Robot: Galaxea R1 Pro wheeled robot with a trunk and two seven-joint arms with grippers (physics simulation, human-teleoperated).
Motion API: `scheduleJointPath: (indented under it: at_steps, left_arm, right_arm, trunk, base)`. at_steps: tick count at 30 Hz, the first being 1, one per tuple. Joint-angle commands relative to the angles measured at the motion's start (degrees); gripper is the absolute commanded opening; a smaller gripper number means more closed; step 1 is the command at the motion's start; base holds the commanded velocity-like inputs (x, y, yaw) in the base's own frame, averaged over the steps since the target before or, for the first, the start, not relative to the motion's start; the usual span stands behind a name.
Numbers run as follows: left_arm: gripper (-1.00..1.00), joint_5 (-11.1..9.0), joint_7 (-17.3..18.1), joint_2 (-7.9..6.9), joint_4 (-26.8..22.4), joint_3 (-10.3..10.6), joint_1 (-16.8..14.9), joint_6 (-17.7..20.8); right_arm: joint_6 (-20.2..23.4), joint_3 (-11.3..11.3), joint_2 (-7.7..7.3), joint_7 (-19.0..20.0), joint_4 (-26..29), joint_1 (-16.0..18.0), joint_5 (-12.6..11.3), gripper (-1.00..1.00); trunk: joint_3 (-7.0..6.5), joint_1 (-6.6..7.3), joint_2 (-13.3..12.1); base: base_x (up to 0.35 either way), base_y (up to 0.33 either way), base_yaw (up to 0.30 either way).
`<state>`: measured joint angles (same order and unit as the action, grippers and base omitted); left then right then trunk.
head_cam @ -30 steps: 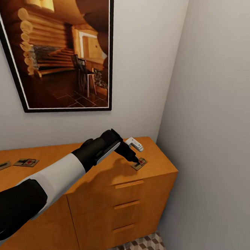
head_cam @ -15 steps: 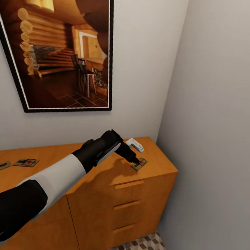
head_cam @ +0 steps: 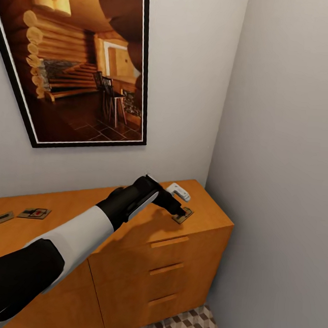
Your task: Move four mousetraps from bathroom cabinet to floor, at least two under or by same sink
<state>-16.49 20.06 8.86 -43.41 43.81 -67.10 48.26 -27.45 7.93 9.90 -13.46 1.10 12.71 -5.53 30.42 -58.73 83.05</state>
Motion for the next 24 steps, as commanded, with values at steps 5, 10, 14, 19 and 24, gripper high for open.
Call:
scheduleJointPath:
  at_steps: [5, 10, 14, 19, 24]
  left_arm:
    - [1.00, -1.50, -6.88, -0.03, 0.68, -0.06, 0.02, -1.51]
    - [1.00, -6.59, -14.14, -0.07, 1.96, -0.13, 0.03, -3.23]
    - [1.00, -15.22, -23.09, -0.02, 4.48, -0.06, 0.03, -7.31]
    - [1.00, -18.89, -27.31, 0.16, 5.04, 0.22, 0.03, -8.54]
    - [1.00, -19.36, -27.94, 0.30, 5.02, 1.53, 0.03, -8.68]
  right_arm:
    - [-0.23, 0.51, -0.04, -0.08, -0.05, 0.04, -0.71, -1.00]
    - [-0.23, 0.51, -0.05, -0.08, -0.05, 0.04, -0.71, -1.00]
    - [-0.23, 0.49, -0.05, -0.08, -0.05, 0.04, -0.71, -1.00]
    - [-0.23, 0.51, -0.05, -0.08, -0.05, 0.04, -0.71, -1.00]
    - [-0.23, 0.51, -0.05, -0.08, -0.05, 0.04, -0.71, -1.00]
  trunk:
    - [0.06, 0.00, 0.03]
    - [0.06, 0.00, 0.03]
    - [0.06, 0.00, 0.03]
    - [0.06, 0.00, 0.03]
    - [0.06, 0.00, 0.03]
  base:
    - [0.000, 0.000, 0.000]
    - [0.000, 0.000, 0.000]
    - [0.000, 0.000, 0.000]
    - [0.000, 0.000, 0.000]
    - [0.000, 0.000, 0.000]
